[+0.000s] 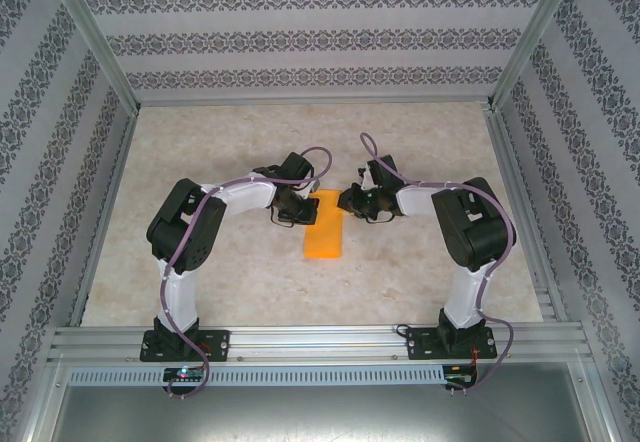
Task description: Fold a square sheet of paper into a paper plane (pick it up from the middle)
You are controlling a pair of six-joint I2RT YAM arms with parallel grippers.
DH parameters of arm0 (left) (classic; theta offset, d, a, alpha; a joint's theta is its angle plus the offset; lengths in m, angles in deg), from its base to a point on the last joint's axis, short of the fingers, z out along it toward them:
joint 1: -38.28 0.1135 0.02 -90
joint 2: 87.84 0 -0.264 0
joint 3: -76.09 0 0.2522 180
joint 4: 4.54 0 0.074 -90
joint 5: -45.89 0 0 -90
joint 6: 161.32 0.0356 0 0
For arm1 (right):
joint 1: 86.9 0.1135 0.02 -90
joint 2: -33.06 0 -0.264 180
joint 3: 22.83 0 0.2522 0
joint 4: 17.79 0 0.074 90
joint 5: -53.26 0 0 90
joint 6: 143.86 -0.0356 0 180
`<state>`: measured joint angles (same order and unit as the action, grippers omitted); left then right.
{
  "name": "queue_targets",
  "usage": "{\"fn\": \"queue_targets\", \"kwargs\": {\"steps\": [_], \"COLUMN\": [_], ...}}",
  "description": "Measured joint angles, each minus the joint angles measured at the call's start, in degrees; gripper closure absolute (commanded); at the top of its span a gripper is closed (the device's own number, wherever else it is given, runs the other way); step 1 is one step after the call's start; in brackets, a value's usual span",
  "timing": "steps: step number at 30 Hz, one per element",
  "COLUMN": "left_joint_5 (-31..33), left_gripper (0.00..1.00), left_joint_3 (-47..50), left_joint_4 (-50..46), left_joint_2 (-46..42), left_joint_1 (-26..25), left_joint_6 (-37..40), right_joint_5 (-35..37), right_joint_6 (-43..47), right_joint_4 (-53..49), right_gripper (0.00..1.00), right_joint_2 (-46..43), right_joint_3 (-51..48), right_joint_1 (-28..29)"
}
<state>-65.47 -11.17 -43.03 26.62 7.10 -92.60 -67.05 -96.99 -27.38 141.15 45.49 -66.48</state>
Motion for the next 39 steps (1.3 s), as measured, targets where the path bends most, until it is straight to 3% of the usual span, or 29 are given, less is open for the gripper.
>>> {"fn": "queue_targets", "kwargs": {"steps": [7, 20, 33, 39], "left_joint_5": [0.0, 0.0, 0.0, -0.2], "left_gripper": [1.0, 1.0, 1.0, 1.0], "left_joint_3": [-0.1, -0.3, 0.0, 0.0], "left_joint_4": [0.0, -0.2, 0.1, 0.1], "left_joint_2": [0.0, 0.1, 0.1, 0.2], "left_joint_1": [0.0, 0.0, 0.0, 0.0], "left_joint_6": [0.1, 0.5, 1.4, 1.4], "right_joint_5": [0.5, 0.9, -0.2, 0.0], "right_joint_6": [0.1, 4.1, 6.5, 4.6], "right_joint_4": [-1.4, -5.3, -4.8, -3.5], "right_gripper": [0.84, 0.86, 0.87, 0.87], "right_joint_2": [-0.1, 7.8, 7.8, 1.7], "right_joint_3": [4.4, 11.7, 11.5, 4.9], "right_joint_1": [0.9, 0.1, -2.9, -2.3]}}
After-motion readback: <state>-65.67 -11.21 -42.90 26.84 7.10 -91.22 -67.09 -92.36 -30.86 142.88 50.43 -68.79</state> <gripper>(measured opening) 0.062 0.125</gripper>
